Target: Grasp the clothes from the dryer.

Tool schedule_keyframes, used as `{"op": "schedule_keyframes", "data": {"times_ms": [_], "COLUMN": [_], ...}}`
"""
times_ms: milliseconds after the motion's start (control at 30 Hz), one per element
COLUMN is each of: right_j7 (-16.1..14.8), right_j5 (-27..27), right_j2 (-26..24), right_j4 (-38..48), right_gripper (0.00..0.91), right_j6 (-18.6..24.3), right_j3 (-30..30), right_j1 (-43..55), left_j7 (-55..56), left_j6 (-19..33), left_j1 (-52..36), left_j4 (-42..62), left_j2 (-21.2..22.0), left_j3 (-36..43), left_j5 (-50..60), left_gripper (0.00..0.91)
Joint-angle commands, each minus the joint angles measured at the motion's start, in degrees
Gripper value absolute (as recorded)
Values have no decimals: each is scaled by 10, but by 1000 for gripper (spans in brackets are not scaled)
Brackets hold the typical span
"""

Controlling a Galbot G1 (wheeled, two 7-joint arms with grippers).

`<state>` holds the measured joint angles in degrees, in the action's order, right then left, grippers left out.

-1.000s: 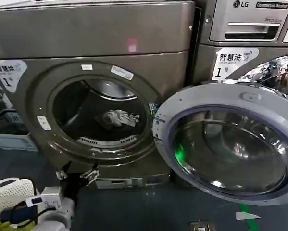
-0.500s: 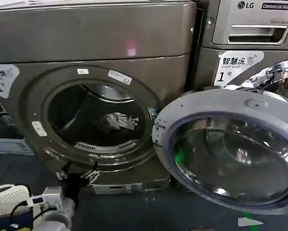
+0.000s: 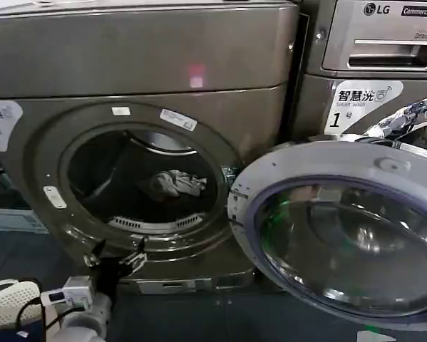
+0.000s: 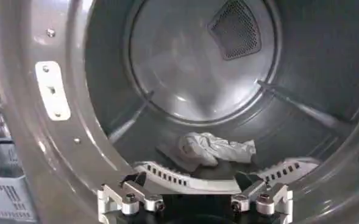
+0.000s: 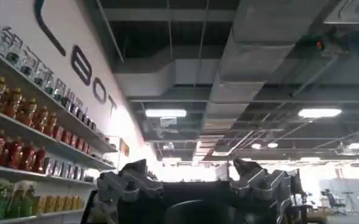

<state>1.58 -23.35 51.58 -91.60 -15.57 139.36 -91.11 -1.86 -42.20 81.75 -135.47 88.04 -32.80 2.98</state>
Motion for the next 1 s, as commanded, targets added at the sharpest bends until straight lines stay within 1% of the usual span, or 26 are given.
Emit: {"op": "schedule_keyframes", "data": {"times_ms": [33, 1000], "right_j7": [0, -1], "right_j5": [0, -1], "right_j2": [0, 6], "right_j4": [0, 3], "right_gripper": [907, 907], "right_j6": [0, 5], "right_j3": [0, 0], "right_j1": [0, -5], "left_j7": [0, 0], "left_j6": [-28, -28], "left_j1": [1, 3], "left_j4": [-2, 0], "left_j2": [0, 0], "left_j3": [0, 1], "left_j5": [0, 1], "left_gripper": [907, 907]}}
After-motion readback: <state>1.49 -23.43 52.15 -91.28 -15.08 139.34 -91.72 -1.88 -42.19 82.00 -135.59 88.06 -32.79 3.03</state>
